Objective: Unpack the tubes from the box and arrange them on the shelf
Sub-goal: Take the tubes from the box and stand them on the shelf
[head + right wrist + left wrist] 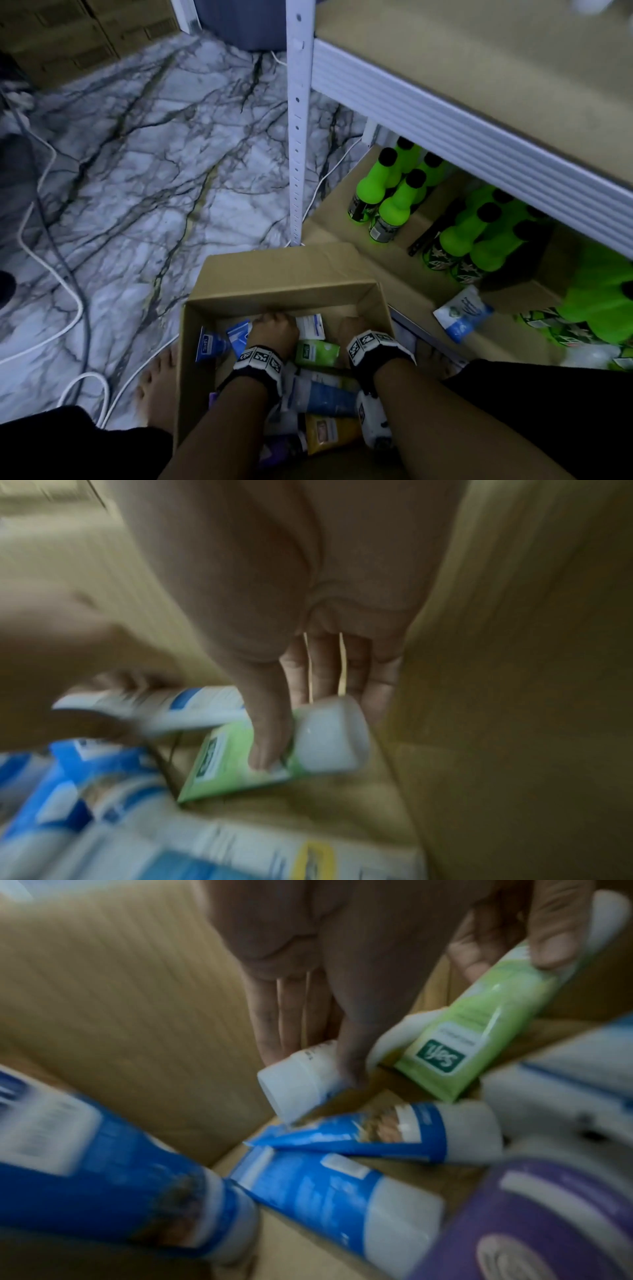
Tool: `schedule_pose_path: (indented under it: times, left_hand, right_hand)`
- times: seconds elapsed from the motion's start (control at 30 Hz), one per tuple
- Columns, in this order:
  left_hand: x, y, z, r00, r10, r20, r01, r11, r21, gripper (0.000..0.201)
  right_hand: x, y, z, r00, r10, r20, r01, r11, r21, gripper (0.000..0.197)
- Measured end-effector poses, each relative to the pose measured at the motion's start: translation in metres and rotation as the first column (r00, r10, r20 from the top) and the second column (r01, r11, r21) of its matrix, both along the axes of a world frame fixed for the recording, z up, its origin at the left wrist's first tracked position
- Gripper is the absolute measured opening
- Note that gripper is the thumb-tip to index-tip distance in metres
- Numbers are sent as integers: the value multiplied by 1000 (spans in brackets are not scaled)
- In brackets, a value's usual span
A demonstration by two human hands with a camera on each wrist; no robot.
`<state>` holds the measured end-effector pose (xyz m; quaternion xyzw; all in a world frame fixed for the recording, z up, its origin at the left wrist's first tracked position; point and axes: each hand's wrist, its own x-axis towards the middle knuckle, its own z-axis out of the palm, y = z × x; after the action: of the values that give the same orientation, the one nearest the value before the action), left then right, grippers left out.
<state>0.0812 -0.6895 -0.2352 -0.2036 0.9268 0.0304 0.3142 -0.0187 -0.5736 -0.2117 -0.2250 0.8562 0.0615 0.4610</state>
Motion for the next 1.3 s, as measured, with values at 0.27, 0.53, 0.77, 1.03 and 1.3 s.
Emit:
schedule_pose_path:
  times: [0.27,0.53,0.77,1.03,1.3]
  left_hand:
    - [10,-18,63,992,129,-4,-127,978,164,37]
    - [22,-21,145,884,286,-370,-115,900,420,41]
    - [-5,-11,225,640,569,-515,-6,675,738,25]
    - [-47,26,320,515,617,-596,315,510,800,24]
    - [-95,65,385,453,491,-744,429,612,665,23]
  right_hand:
    - [12,19,86,988,51,-144,-53,998,-13,49]
    - [-8,44,153,982,-76,-170,27,962,-273,51]
    - [-20,63,223,957,-269,-105,162,802,-575,32]
    - [-30,97,319,912,-408,46,273,518,-811,36]
    - [-56,139,379,850,-518,94,294,319,-901,25]
